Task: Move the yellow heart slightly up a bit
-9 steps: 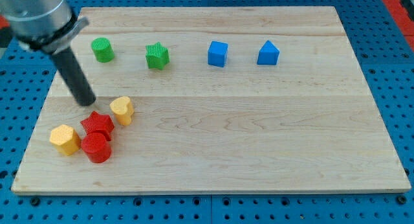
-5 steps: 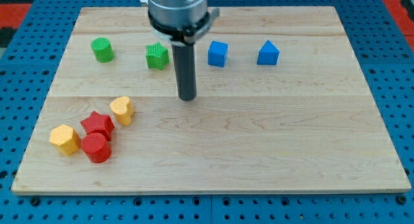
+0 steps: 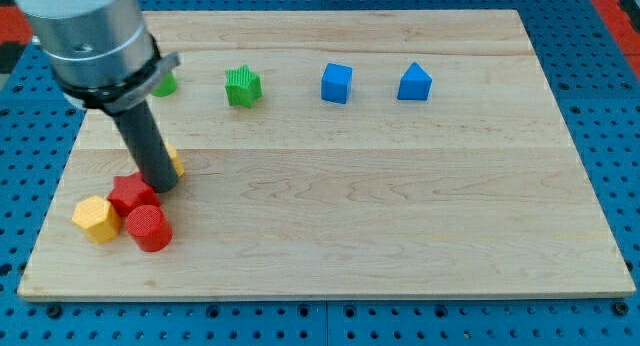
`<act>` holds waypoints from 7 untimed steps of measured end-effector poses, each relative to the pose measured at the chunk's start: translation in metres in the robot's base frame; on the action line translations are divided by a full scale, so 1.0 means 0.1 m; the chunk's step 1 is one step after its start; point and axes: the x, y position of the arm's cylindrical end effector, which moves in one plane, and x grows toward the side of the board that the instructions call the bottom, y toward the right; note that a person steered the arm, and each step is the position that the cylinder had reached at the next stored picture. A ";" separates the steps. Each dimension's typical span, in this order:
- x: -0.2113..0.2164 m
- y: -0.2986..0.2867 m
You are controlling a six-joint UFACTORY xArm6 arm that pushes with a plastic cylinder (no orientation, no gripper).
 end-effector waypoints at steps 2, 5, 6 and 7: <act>-0.33 0.28; -0.95 -0.45; -0.62 -0.85; -0.26 -0.83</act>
